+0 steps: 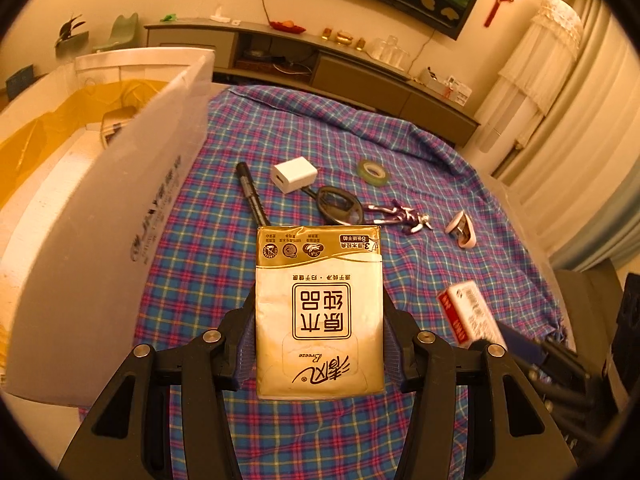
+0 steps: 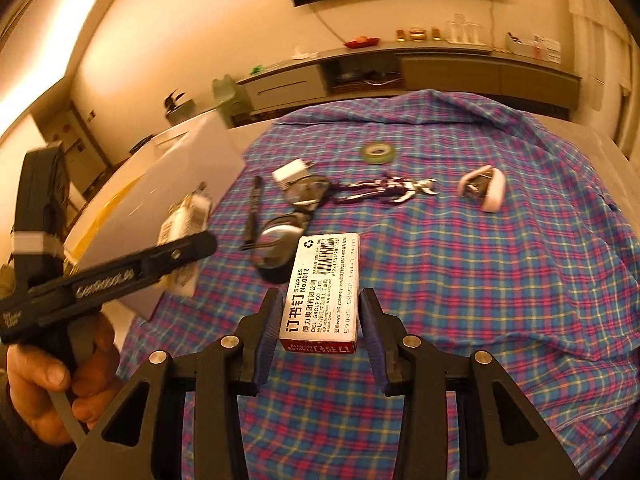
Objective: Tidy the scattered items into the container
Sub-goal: 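Carry the snack packet and staples box over the white box with both tools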
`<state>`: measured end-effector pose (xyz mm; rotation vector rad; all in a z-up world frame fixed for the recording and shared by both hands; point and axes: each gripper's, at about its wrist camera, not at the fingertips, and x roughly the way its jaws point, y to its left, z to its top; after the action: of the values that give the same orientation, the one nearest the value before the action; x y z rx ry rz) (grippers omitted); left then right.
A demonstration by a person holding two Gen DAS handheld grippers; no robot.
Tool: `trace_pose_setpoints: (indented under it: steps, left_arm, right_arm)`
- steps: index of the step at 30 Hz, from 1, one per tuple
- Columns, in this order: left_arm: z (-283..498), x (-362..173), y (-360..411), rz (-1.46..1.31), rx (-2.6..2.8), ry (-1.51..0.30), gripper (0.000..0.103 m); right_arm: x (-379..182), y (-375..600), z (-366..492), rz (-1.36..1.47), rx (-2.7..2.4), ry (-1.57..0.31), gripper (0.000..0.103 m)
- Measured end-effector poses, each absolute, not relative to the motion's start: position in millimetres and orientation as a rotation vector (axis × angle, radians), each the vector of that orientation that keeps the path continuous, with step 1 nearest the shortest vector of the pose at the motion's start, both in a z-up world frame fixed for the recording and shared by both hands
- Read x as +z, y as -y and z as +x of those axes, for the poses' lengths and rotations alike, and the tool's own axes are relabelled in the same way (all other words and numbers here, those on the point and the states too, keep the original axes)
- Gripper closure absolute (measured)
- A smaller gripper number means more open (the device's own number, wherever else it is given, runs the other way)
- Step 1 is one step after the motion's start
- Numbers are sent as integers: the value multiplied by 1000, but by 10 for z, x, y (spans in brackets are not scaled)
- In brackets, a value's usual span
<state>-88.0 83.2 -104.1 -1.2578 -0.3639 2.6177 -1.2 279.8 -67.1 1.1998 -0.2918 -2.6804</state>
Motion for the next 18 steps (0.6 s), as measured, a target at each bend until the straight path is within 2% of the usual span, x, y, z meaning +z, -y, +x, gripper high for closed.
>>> trace_pose_setpoints:
  steps: [8, 18]
  left_arm:
    - [-781, -811, -676, -1195, 2642, 374, 49]
    - [-676, -558, -473, -1115, 2643, 435, 49]
  right_arm:
    - [-594, -2508, 86, 1176, -2665, 241, 62]
    - [-477, -2157, 197, 1137, -2652, 267, 62]
